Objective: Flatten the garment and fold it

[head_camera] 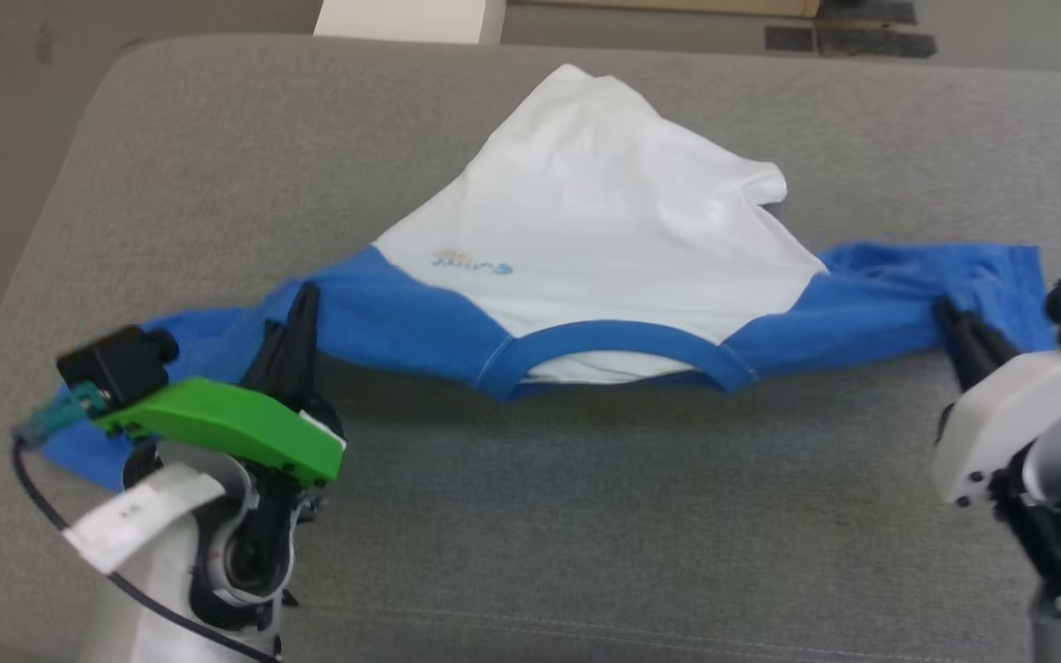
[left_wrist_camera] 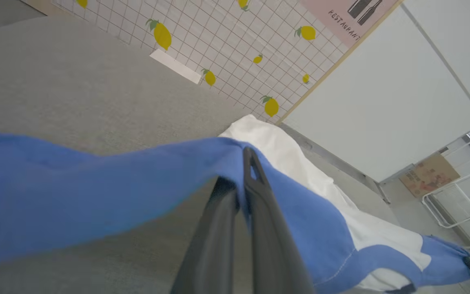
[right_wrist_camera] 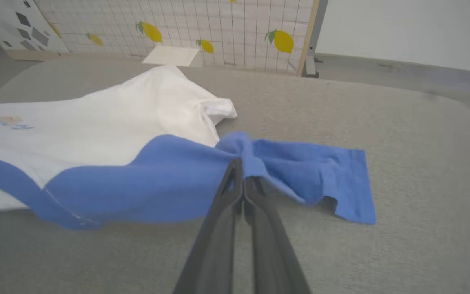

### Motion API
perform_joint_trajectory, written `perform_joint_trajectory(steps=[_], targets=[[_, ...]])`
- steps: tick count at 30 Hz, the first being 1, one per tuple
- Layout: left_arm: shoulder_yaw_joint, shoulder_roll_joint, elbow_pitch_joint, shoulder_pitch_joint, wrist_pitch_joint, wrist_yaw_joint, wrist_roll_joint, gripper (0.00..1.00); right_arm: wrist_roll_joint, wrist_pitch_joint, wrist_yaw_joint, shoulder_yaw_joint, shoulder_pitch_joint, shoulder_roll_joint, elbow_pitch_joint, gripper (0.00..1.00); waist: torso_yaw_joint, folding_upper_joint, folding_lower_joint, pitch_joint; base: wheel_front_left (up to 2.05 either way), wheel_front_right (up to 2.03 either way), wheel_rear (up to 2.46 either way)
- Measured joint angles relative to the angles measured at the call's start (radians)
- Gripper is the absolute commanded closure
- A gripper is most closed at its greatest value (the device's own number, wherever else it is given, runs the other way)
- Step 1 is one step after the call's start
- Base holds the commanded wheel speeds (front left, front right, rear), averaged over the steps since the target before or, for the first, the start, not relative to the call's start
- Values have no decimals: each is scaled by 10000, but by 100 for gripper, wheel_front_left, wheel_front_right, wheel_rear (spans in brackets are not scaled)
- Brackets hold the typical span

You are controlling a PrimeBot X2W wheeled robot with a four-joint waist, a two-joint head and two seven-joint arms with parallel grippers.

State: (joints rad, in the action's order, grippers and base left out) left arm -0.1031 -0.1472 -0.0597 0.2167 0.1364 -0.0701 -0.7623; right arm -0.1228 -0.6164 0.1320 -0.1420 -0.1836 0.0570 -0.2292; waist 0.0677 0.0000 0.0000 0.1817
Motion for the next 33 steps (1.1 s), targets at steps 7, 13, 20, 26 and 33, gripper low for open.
perform_joint_trajectory(steps=[7,13,20,26,33], targets=[[138,-372,-2019,1358,2196,-334,-1281,100,-4,-1068,0,61,-1083,1352,-1501,100,-457,0,0,-306,0,0,0],[339,-403,-1950,3962,3143,-1068,-1653,100,-228,-1802,0,514,-3689,2637,-842,100,-704,0,0,59,0,0,0],[535,-489,-318,7145,3135,-1601,-1335,100,-242,-1776,2,1578,-7282,3499,1112,100,-913,0,0,1137,0,0,0],[690,-683,1216,9510,2564,-1898,-694,100,203,-752,10,2433,-10127,3641,3168,100,-1149,0,1,2313,0,0,0],[1166,-616,2437,11943,1049,-2021,-334,100,1264,1394,12,2077,-12797,2815,5009,100,-1445,0,2,3629,0,0,0]])
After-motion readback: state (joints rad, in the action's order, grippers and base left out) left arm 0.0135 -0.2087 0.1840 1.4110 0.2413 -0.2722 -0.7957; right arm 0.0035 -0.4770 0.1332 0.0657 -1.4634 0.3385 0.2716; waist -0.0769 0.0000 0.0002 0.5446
